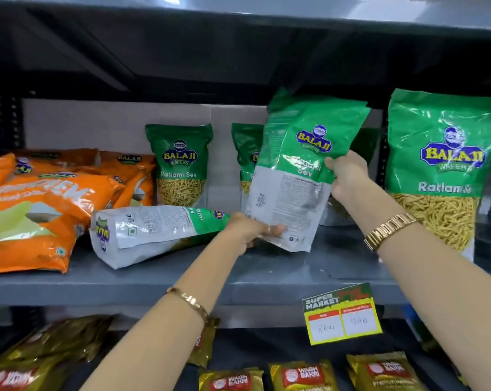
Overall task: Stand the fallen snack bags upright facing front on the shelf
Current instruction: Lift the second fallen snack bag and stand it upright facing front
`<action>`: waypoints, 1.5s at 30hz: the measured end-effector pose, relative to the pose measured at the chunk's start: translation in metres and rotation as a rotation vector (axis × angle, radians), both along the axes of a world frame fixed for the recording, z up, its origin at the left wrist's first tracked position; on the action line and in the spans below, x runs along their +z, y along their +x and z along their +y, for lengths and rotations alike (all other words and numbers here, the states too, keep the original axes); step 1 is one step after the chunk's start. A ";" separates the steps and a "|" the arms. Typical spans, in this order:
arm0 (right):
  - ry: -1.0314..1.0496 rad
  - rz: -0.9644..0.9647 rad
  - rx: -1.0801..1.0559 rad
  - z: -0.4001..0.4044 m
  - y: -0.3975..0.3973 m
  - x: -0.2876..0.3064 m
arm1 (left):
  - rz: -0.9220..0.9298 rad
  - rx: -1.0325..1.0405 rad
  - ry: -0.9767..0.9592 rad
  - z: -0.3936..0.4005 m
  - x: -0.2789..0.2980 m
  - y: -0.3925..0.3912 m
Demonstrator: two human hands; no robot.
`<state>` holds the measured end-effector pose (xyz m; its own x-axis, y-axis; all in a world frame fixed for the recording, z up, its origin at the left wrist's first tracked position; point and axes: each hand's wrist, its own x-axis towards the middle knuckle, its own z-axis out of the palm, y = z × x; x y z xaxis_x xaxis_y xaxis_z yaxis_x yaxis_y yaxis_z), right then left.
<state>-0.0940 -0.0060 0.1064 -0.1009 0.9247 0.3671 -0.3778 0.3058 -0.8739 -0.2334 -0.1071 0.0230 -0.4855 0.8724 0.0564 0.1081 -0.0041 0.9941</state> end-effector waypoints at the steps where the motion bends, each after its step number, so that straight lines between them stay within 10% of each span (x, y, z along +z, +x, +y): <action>1: 0.013 -0.026 -0.012 -0.004 0.001 0.000 | 0.055 0.020 -0.025 0.004 -0.003 0.006; 10: 0.244 -0.373 -0.073 0.031 0.006 -0.026 | 0.769 0.163 -0.429 0.022 -0.022 0.033; 16: -0.017 0.114 0.231 0.041 0.007 -0.052 | 0.425 0.219 -0.017 0.018 -0.018 0.044; 20: -0.164 -0.010 0.182 0.051 0.001 -0.077 | 0.270 0.322 0.344 0.017 -0.019 0.079; 28: -0.096 -0.108 0.514 0.046 0.000 -0.083 | 0.095 0.334 0.266 0.050 -0.014 0.079; 38: 0.249 -0.323 0.200 0.041 -0.005 -0.090 | -0.164 -0.004 0.219 0.057 0.000 0.012; 45: 0.278 -0.312 0.039 0.049 -0.010 -0.089 | -0.116 0.268 0.217 0.044 -0.003 0.026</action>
